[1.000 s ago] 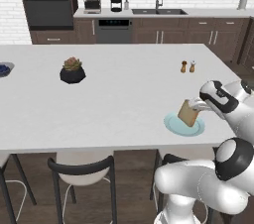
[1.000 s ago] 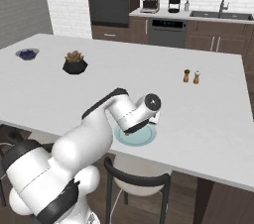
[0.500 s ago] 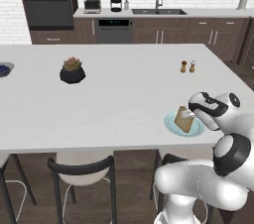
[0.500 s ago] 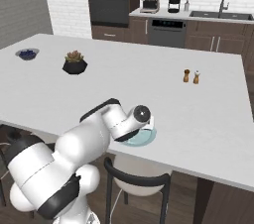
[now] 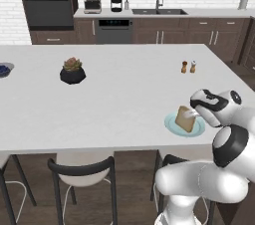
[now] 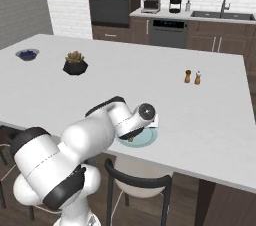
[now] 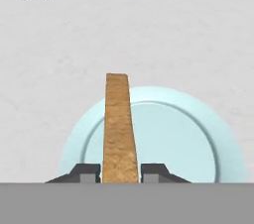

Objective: Start the toaster. Once the lever pops up, take the bread to the plate on the dining counter.

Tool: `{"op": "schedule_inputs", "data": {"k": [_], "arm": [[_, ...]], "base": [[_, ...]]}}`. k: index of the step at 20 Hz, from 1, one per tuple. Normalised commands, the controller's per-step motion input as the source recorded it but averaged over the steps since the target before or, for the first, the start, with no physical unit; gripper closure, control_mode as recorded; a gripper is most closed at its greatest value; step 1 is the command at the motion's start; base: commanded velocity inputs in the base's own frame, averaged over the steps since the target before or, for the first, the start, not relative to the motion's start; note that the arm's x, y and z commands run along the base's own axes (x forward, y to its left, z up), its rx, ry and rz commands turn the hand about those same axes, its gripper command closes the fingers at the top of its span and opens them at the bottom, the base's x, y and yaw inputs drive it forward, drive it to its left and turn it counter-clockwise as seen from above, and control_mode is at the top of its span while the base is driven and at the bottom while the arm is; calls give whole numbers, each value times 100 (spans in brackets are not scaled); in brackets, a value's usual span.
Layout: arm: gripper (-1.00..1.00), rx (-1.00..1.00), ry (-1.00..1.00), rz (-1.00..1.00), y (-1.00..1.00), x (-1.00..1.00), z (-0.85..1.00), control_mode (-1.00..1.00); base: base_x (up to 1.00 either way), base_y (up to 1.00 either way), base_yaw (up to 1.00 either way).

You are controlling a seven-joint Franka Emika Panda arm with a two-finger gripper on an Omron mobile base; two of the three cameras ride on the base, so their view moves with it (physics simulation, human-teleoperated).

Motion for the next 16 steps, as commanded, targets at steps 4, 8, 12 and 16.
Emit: {"op": "schedule_inputs", "data": {"k": [4, 8, 12, 16], "arm": [[100, -3, 0, 8, 1, 1, -44, -100], [100, 0, 0, 7, 4, 10, -34, -100], [-100, 0, 2, 4, 4, 0, -47, -100], [-100, 0, 2, 0, 0, 1, -19, -100]], "base": [[0, 0, 0], [0, 0, 0], [0, 0, 0], [0, 0, 0]]}}
